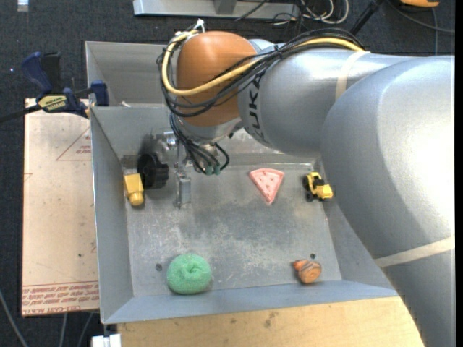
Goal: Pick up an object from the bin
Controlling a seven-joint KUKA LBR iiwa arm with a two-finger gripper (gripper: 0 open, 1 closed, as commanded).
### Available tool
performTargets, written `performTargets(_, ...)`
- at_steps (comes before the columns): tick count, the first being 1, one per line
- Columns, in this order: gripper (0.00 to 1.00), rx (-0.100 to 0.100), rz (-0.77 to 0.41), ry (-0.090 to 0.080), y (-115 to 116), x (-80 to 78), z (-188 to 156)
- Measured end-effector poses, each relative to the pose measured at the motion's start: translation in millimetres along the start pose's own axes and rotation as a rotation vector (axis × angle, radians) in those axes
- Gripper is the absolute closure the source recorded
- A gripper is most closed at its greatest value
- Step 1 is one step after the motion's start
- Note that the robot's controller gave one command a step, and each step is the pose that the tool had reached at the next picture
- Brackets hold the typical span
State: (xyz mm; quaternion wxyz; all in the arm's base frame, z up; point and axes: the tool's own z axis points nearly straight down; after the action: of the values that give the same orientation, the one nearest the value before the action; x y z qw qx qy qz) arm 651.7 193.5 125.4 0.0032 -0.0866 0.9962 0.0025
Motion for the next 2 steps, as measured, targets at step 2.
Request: performTargets(2, 0.00, 0.002, -0.226, 0.002, 53.2, 2.6, 22.9)
